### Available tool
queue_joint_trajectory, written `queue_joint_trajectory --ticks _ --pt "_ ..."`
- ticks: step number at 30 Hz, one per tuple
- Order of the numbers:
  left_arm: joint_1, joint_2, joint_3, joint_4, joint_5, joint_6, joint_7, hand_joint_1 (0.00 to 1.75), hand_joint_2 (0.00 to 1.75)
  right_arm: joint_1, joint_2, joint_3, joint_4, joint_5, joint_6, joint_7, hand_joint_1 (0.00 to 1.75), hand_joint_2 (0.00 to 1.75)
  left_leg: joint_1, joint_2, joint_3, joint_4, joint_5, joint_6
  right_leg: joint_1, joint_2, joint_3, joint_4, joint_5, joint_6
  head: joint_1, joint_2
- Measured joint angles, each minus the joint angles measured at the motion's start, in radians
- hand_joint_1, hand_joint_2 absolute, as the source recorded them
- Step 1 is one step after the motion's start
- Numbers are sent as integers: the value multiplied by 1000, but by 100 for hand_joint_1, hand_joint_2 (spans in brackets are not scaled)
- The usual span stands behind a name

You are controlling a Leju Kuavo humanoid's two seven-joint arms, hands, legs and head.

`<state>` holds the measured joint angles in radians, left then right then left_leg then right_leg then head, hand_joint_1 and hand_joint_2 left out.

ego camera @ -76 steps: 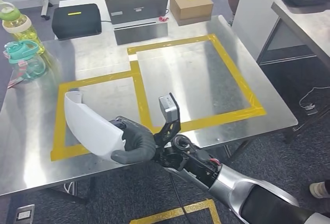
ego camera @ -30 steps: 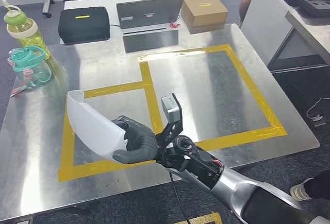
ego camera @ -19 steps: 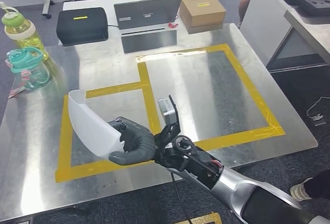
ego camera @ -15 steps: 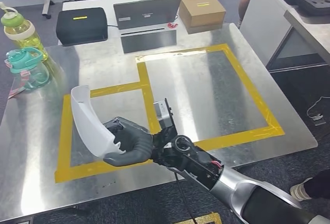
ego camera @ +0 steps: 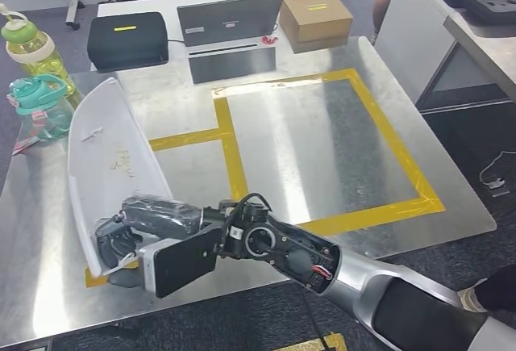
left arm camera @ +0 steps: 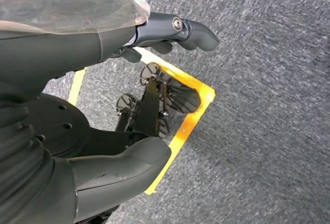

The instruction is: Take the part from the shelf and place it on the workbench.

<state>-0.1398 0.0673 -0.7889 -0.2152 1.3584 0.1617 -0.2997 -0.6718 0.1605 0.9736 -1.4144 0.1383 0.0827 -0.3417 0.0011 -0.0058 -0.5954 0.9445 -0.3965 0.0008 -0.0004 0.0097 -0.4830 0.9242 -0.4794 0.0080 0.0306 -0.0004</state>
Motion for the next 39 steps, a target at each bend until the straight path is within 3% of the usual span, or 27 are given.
queue_joint_trajectory --ticks 11,17,27,39 --pt "-2 1 0 0 0 -3 -3 0 175 -54 57 118 -1 168 -51 26 166 175 0 0 0 0 0 0 0 0 1 0 0 0 0 0" --pt "-11 1 0 0 -3 -6 -3 0 175 -68 115 191 75 262 -93 11 166 175 0 0 0 0 0 0 0 -1 0 0 0 -1 -1 0" --pt "-16 1 -5 0 -12 -11 -1 0 175 -91 161 249 184 260 -105 2 166 175 0 0 0 0 0 0 0 -1 0 0 0 -1 -1 0" --pt "-35 -3 -32 0 -40 -11 19 0 175 -131 174 309 369 231 -187 42 166 175 0 0 0 0 0 0 0 -1 0 0 0 -1 -1 0"
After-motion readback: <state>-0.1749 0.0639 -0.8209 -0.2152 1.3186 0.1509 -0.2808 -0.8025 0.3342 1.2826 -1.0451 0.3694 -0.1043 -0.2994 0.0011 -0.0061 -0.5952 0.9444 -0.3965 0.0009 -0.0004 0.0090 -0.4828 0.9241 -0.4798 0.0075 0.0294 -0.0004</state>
